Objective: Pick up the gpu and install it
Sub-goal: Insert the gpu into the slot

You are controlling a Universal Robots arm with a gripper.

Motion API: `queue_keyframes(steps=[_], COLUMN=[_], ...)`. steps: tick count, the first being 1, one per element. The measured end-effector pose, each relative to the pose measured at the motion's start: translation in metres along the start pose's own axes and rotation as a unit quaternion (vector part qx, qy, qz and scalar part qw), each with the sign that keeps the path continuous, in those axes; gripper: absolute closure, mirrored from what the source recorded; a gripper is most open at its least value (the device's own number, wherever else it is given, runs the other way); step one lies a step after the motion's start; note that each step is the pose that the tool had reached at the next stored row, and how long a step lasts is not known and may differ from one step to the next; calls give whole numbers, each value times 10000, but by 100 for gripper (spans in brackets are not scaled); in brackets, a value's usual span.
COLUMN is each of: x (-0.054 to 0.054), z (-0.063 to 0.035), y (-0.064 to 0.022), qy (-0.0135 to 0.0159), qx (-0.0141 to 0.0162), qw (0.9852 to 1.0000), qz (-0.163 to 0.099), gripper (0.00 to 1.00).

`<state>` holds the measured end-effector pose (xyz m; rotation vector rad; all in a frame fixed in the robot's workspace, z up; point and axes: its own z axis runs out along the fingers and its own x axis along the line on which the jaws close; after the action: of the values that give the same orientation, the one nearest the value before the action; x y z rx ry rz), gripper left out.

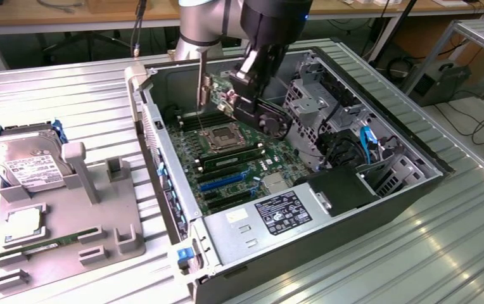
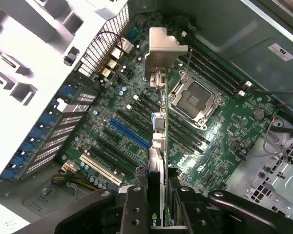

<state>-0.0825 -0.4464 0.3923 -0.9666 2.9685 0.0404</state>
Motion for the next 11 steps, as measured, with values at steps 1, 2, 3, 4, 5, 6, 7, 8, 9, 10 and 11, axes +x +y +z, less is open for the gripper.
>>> queue_keyframes(steps=[1, 2, 3, 4, 5, 6, 7, 8, 9, 10, 11], x=[0, 0, 0, -1, -1, -1, -2, -2, -2, -2, -2], z=[0, 0, 0, 0, 0, 0, 0, 0, 0, 0, 0], y=[0, 0, 0, -1, -1, -1, -1, -1, -1, -1, -1], qy=[2, 3, 6, 8, 11, 12, 12, 13, 13, 14, 14], qx=[-2, -4, -8, -12, -16, -17, -17, -18, -18, -19, -19], qw=[10000, 9999, 9996, 9990, 9982, 9980, 9978, 9977, 9976, 9974, 9973], qz=[-91, -170, -293, -439, -600, -637, -656, -675, -695, -714, -733], gripper=[74, 74, 74, 74, 74, 74, 74, 74, 74, 74, 74])
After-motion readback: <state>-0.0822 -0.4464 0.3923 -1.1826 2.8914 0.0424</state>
